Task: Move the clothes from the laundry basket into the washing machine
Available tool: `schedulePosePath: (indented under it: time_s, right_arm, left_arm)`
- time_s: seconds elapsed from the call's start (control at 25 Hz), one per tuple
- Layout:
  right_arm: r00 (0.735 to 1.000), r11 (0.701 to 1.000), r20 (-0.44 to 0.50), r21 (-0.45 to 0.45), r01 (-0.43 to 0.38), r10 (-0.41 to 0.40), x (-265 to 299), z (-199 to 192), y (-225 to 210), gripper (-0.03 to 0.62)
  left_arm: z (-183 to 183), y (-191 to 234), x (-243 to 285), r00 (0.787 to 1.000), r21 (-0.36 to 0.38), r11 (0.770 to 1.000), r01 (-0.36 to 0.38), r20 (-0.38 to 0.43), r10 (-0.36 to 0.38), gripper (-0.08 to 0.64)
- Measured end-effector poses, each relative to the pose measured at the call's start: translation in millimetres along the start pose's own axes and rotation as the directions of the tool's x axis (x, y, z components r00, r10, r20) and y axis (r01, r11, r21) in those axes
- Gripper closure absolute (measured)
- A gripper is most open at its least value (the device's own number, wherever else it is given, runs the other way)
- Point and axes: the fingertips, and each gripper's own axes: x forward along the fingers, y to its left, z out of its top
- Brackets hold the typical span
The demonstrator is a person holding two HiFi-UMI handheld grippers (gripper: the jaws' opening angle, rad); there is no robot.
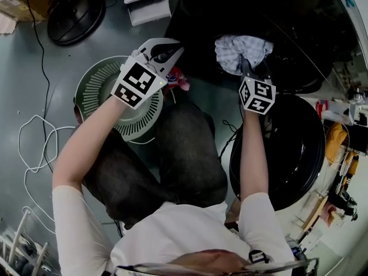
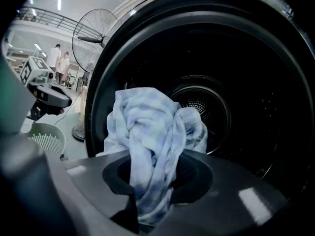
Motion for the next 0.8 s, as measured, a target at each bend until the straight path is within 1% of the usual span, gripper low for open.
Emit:
schedulePosePath:
  time_s: [0.12,0.24,0.44,0.56,0.68,0.8]
  right_arm:
    - [0.999,0.996,0.007,-0.066,0.052,-0.052,12,-6,-9,0.448]
    - [0.995,0.985,0.028,-0.138,0.099,-0.096,23,-5,-20,0.446]
    - [0.986,0.956,0.072,-0.244,0.164,-0.151,42,1,-35,0.445]
    - [0.981,0.939,0.106,-0.287,0.188,-0.164,50,8,-39,0.446]
    - [0.975,0.909,0.132,-0.359,0.213,-0.176,57,10,-37,0.445]
    - [0.973,0.853,0.143,-0.469,0.23,-0.183,64,6,-35,0.439]
  left_arm:
    - [0,-5,2,1.0,0.002,1.0,0.005,0.0,-0.005,0.554]
    - [4,-8,1,1.0,0.008,1.0,0.005,0.003,-0.005,0.555]
    - [4,-2,-5,1.0,0.006,1.0,-0.027,-0.005,0.027,0.554]
    - [5,1,-10,0.999,-0.006,0.999,-0.047,0.001,0.047,0.554]
    - [-1,-1,-14,0.999,-0.001,0.999,-0.047,-0.015,0.047,0.554]
    - [-3,-1,-18,0.998,0.025,0.998,-0.058,-0.026,0.059,0.554]
